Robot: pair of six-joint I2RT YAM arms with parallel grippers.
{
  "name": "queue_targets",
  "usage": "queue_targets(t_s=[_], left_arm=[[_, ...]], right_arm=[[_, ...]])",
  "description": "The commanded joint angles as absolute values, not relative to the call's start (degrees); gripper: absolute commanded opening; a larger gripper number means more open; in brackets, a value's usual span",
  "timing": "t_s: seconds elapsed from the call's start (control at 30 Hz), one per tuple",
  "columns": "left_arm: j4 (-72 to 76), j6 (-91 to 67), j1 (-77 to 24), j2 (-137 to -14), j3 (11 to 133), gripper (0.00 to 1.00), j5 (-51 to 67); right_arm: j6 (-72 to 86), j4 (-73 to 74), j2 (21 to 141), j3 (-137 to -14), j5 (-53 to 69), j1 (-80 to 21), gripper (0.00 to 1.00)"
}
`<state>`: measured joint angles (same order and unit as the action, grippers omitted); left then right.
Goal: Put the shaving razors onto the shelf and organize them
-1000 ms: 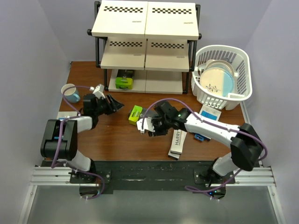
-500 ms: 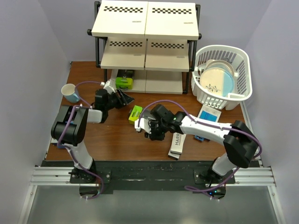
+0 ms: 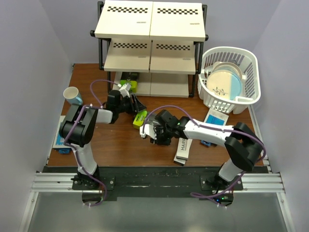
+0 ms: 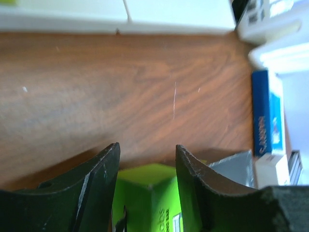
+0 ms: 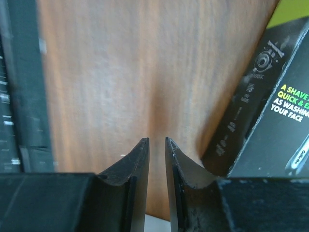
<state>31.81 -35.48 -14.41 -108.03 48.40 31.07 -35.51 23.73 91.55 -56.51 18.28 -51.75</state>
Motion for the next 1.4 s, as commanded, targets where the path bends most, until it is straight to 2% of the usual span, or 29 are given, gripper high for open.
queue_targets(t_s=[0.0,0.23,0.47,0.7,0.83,0.9,1.13,1.27,1.37], left_arm=[[26.5,-28.0,-14.4,-102.8,46.5,0.54,32.1],[27.3,-28.9,-14.4,-93.2,36.9,0.54,30.9],[27.7,-30.2,-14.4,-88.7,33.8,0.57,30.2],[27.5,-30.9,-14.4,-87.0,32.6,0.59,29.0],[22.3,-32.8,-14.0,-81.3,31.4,0.63,22.2],[20.2,-35.9,-12.1,-76.2,29.7,0.64,20.3],[23.7,-42.4,-7.5,-69.9,16.8,0.6,28.7],[32.2,-43.9,-8.1,-75.3,15.4,0.61,33.6],[36.1,-45.5,-9.7,-79.8,16.4,0.58,34.8]], right_arm=[[-39.8,19.4,95.1,-58.7,13.1,-47.7,0.23],[-38.1,12.3,100.4,-64.6,6.5,-43.1,0.23],[-35.1,8.4,104.9,-70.7,3.3,-40.3,0.24],[-30.8,5.6,105.6,-70.8,-1.2,-40.2,0.34],[-22.5,6.1,101.8,-68.6,-7.2,-40.3,0.46],[-19.0,9.0,99.0,-67.8,-8.6,-40.1,0.48],[-1.0,12.3,92.9,-64.0,-0.8,-39.8,0.58],[8.0,10.0,92.1,-62.1,2.5,-39.7,0.71],[14.1,8.0,93.1,-61.6,4.0,-39.2,0.74]])
